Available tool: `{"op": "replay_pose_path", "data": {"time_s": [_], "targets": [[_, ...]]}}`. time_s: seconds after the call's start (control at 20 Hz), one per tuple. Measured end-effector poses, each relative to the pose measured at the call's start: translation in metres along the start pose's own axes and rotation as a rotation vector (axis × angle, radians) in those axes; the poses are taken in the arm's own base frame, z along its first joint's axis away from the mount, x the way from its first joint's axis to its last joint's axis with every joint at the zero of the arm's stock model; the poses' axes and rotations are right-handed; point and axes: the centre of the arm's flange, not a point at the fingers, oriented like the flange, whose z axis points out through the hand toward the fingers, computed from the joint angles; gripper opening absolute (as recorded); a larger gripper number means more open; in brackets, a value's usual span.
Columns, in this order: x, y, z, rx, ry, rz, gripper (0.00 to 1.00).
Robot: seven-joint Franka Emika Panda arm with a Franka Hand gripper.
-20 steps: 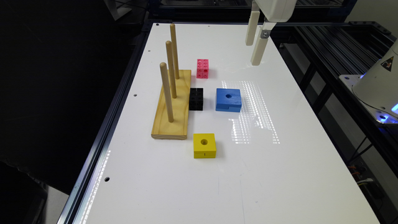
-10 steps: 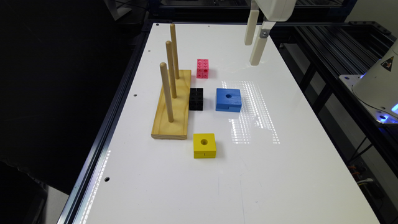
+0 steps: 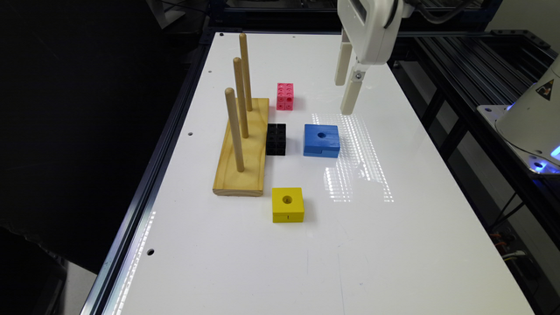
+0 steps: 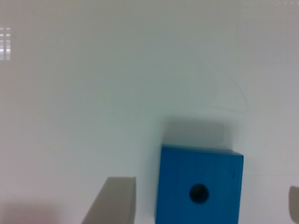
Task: Pick up blue block.
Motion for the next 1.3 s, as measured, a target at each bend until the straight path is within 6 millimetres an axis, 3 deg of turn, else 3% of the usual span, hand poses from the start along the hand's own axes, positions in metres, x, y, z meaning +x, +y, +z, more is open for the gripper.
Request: {"op": "replay_pose_path", "data": {"time_s": [0.4,0.75,1.05,1.3], "targets": [[0.012,-0.015,-0.003,0.012,0.009,-0.002,1.00],[0.015,-0.018,0.028,0.004,-0.004,-0.001,1.00],[0.017,-0.020,0.033,0.004,-0.005,-0.001,1.00],[0.016,-0.020,0.056,-0.003,-0.015,0.000,1.00]]}}
